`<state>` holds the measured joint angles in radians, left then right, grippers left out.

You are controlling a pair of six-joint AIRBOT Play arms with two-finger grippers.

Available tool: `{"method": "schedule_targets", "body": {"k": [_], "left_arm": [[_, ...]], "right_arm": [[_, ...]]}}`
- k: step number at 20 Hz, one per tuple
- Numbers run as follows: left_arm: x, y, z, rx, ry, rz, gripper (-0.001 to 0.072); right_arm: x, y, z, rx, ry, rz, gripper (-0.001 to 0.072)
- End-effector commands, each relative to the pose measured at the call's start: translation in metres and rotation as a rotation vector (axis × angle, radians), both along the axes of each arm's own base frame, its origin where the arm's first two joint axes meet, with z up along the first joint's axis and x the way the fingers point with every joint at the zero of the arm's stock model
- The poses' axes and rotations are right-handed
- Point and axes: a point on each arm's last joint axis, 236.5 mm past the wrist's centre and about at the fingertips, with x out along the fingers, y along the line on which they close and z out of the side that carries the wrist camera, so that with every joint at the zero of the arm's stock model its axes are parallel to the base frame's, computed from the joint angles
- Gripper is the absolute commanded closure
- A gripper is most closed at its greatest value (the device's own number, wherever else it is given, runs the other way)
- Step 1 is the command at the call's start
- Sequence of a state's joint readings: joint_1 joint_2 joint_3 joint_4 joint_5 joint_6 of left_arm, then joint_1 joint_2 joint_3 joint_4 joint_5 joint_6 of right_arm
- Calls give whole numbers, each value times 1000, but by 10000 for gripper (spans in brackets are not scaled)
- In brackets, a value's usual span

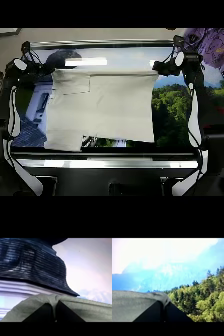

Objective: Fold the clothes and pants, and hang the long-sleeved shirts on hangers.

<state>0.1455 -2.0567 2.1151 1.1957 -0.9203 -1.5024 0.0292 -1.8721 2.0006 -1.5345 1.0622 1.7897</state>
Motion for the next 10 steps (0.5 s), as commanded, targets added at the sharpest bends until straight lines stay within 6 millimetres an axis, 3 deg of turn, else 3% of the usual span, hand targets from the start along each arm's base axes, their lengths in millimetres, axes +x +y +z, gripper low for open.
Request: {"method": "schedule_targets", "body": {"k": [1, 5, 10], "left_arm": [[-24, -4, -16, 0, 115, -54, 693], [-87, -2, -62, -45, 389, -103, 693], [-130, -8, -78, -52, 569, -158, 693]], "right_arm": [[-25, 0, -16, 7, 131, -7, 681], [-66, 1, -52, 3, 352, 0, 681], [-113, 13, -104, 46, 635, 34, 681]]}}
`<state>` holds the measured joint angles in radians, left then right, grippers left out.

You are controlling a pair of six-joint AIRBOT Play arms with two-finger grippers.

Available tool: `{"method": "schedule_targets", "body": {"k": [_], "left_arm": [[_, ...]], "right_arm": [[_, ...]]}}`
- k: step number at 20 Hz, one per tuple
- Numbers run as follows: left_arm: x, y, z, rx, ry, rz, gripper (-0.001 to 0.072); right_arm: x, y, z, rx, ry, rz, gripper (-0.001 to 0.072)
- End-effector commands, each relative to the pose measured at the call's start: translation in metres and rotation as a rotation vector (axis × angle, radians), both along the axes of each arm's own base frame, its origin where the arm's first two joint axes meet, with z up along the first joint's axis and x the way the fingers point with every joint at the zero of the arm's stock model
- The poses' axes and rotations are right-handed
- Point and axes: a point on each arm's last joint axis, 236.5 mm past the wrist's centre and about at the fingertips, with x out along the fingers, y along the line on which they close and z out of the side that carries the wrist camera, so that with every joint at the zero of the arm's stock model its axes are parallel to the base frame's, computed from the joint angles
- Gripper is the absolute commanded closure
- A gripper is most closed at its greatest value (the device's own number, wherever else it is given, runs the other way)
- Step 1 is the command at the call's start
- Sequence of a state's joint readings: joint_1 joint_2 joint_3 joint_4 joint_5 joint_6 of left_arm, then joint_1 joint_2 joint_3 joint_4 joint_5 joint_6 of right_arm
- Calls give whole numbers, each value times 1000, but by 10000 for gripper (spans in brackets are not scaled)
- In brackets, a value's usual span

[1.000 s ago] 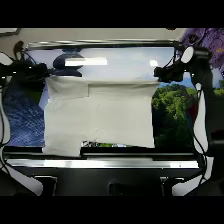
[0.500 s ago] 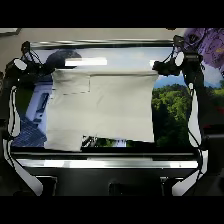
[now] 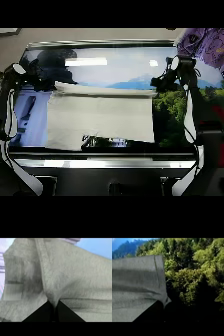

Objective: Fold the clothes and pants, and hang the long-sleeved shirts on hangers.

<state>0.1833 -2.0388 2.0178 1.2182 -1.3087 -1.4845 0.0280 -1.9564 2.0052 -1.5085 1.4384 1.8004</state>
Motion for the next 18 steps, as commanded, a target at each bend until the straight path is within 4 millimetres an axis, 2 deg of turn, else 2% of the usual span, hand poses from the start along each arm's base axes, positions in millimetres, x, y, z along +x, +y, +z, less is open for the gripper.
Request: {"method": "schedule_targets", "body": {"k": [1, 5, 9, 13, 14, 15, 16, 17, 18], "left_arm": [[-39, -4, -11, -13, 158, -50, 692], [-57, -5, -13, -9, 231, -75, 692], [-59, -3, -19, -5, 247, -76, 692], [-56, -4, -20, -4, 237, -73, 686], [-55, -5, -20, -5, 234, -74, 631], [-55, -6, -19, -8, 236, -67, 480], [-54, -6, -17, -11, 240, -43, 266], [-53, -4, -10, -12, 233, -25, 97], [-52, 0, 1, -9, 213, -13, 84]], "right_arm": [[-42, 11, -30, 45, 223, 21, 681], [-56, 25, -43, 99, 306, 31, 681], [-65, 35, -49, 141, 356, 39, 680], [-84, 42, -58, 175, 433, 42, 670], [-88, 46, -62, 193, 450, 42, 569], [-91, 51, -65, 217, 459, 44, 432], [-91, 56, -65, 238, 457, 57, 305], [-91, 58, -62, 249, 449, 79, 211], [-90, 56, -54, 246, 427, 112, 201]]}}
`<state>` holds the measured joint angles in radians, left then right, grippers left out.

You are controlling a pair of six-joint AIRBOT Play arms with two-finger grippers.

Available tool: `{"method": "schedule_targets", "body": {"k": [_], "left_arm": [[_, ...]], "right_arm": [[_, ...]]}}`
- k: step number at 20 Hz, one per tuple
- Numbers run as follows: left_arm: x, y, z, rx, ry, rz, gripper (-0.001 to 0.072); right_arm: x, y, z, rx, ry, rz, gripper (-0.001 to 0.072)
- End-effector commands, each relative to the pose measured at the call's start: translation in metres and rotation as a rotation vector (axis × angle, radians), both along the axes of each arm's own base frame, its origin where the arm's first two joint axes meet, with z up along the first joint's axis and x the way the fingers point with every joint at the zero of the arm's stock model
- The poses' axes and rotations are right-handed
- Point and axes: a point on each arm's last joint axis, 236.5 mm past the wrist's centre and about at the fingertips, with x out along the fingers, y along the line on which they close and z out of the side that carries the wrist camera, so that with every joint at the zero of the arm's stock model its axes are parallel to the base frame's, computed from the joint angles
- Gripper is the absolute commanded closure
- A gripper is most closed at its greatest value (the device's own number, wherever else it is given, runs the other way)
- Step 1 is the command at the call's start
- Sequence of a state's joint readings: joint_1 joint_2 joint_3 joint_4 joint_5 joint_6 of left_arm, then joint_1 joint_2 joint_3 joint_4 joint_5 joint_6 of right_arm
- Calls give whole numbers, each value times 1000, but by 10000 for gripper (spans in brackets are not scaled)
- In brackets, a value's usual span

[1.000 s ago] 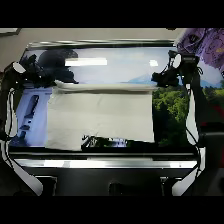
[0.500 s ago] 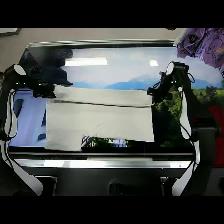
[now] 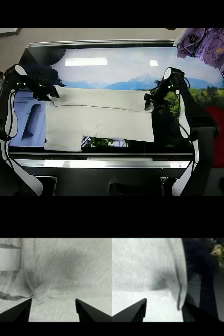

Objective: Fold the clothes and pants, and hang the long-sleeved shirts on hangers.

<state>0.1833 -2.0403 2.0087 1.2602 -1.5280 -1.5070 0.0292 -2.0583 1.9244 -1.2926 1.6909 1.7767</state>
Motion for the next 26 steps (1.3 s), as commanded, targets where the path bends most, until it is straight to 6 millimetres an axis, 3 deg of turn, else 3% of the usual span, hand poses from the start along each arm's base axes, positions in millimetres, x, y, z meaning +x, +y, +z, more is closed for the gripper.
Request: {"method": "schedule_targets", "body": {"k": [1, 3, 4, 6, 8, 10, 12, 14, 17, 19, 26], "left_arm": [[2, 10, 28, 5, -42, 55, 84], [-4, 37, 65, 33, -101, 103, 85], [-15, 57, 80, 60, -113, 140, 86], [-54, 90, 92, 81, -86, 221, 106], [-104, 109, 85, 56, -50, 329, 106], [-159, 110, 65, -6, -42, 418, 106], [-212, 96, 37, -68, -21, 515, 106], [-248, 72, 10, -145, -26, 550, 106], [-269, 32, -18, -294, -37, 591, 106], [-281, 15, -34, -325, -1, 570, 106], [-279, 11, -37, -339, -30, 554, 106]], "right_arm": [[-2, 2, 20, 37, -53, 80, 201], [1, -28, 54, -72, -161, 211, 201], [8, -37, 73, -83, -234, 186, 204], [2, -51, 98, -40, -320, 156, 206], [-30, -64, 97, 32, -300, 89, 206], [-63, -75, 83, 61, -289, 26, 207], [-92, -80, 68, 54, -283, -25, 207], [-112, -73, 58, 60, -283, -28, 207], [-131, -59, 49, 108, -252, -49, 207], [-135, -56, 48, 119, -239, -52, 207], [-125, -59, 47, 108, -278, -65, 208]]}}
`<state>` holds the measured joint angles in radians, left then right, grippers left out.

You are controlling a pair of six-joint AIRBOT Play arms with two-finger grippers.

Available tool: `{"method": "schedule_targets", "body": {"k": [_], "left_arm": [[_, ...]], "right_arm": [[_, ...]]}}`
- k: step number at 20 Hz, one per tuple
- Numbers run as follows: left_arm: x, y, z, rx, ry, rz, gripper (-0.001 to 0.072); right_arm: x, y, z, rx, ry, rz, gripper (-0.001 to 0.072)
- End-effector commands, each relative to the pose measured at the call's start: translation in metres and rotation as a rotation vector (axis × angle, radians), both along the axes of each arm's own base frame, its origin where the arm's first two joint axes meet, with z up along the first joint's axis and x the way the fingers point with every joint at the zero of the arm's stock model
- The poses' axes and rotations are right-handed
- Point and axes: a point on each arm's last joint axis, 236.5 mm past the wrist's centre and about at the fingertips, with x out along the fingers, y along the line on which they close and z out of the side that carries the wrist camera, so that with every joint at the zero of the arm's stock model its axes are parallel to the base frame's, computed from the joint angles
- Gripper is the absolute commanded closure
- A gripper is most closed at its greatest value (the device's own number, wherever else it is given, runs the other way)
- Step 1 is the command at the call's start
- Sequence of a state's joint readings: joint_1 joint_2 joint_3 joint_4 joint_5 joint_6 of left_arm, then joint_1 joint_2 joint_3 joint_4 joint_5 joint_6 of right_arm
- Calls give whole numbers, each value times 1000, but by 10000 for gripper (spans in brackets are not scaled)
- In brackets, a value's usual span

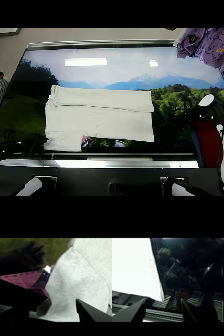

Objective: Fold the clothes and pants, and hang the long-sleeved shirts on hangers.

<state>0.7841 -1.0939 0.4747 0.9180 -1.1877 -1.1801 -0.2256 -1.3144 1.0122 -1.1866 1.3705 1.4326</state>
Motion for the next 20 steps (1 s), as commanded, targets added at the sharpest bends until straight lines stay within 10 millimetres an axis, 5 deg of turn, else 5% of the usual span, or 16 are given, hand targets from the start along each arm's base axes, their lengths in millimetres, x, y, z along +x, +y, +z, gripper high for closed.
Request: {"method": "schedule_targets", "body": {"k": [1, 4, 6, 8, 9, 12, 15, 20], "left_arm": [[0, -6, -1, -18, -20, 0, 106], [4, -12, 5, -58, -35, 10, 125], [4, -16, 8, -75, -37, 2, 282], [2, -20, 10, -92, -32, -9, 645], [2, -21, 11, -99, -36, -12, 689], [2, -22, 11, -101, -37, -16, 690], [2, -22, 11, -100, -38, -16, 690], [1, -22, 12, -101, -40, -22, 690]], "right_arm": [[6, -1, -1, -5, -28, -14, 208], [7, -1, -1, -6, -31, -16, 209], [6, -1, -1, -6, -30, -8, 207], [4, -2, -1, -9, -28, 13, 206], [1, -3, -2, -14, -21, 24, 203], [-15, -16, -8, -58, 31, 66, 149], [-25, -23, -19, 54, 61, -92, 149], [-53, 4, -43, 261, 114, -190, 149]]}}
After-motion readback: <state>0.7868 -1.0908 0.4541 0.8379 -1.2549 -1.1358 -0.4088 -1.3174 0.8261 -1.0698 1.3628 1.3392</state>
